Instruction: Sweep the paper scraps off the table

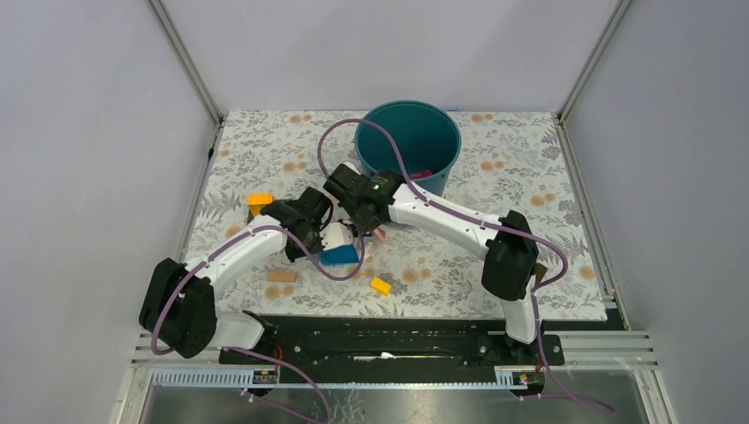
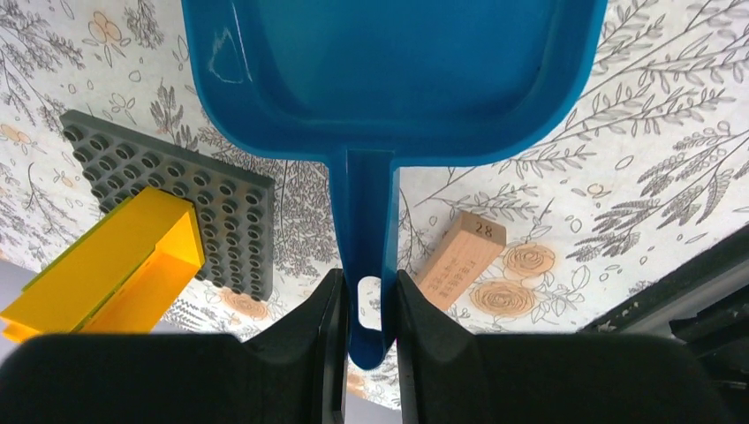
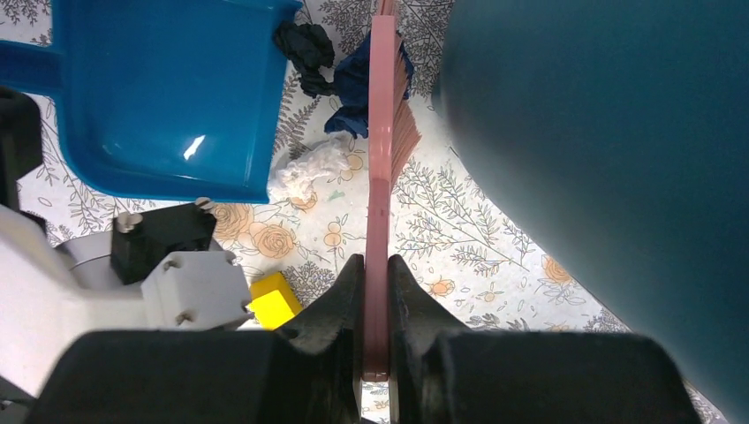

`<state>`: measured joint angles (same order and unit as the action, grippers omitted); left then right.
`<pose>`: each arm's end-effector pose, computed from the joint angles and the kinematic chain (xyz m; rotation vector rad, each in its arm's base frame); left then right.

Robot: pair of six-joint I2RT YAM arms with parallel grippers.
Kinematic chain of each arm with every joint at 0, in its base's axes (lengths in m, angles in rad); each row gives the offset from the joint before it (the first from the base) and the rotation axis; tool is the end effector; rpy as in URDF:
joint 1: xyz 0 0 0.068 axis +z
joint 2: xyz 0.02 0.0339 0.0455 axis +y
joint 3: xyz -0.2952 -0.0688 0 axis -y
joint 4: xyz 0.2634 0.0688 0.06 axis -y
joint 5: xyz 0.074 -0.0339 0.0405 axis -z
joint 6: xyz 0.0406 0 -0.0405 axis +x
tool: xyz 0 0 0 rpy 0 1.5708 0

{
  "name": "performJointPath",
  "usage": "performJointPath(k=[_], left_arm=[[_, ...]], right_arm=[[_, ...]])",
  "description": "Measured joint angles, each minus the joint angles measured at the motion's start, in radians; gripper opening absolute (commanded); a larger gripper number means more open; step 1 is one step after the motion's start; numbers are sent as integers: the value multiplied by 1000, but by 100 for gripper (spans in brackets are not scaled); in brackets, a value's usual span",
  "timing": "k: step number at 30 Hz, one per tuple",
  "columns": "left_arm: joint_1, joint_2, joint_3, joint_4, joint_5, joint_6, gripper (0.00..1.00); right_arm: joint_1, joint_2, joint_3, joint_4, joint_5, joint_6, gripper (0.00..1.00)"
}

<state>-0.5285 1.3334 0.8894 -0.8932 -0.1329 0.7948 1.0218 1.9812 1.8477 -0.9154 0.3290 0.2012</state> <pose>0.2105 -0.1167 0.2303 1.7752 2.3166 0.2380 0.2527 0.3880 0.3111 -0.9067 2.3657 0.0440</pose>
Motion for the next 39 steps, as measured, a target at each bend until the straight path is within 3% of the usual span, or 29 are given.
performJointPath(k=[19, 30, 39], left_arm=[[-19, 13, -61, 95, 44, -95, 0], [-26, -98, -194, 218, 66, -203, 0], [-25, -279, -303, 269, 58, -221, 0]], right_arm=[[-26, 2, 71, -16, -219, -69, 0], [-91, 2, 82, 19, -391, -54, 0], [-90, -27, 85, 37, -447, -64, 0]])
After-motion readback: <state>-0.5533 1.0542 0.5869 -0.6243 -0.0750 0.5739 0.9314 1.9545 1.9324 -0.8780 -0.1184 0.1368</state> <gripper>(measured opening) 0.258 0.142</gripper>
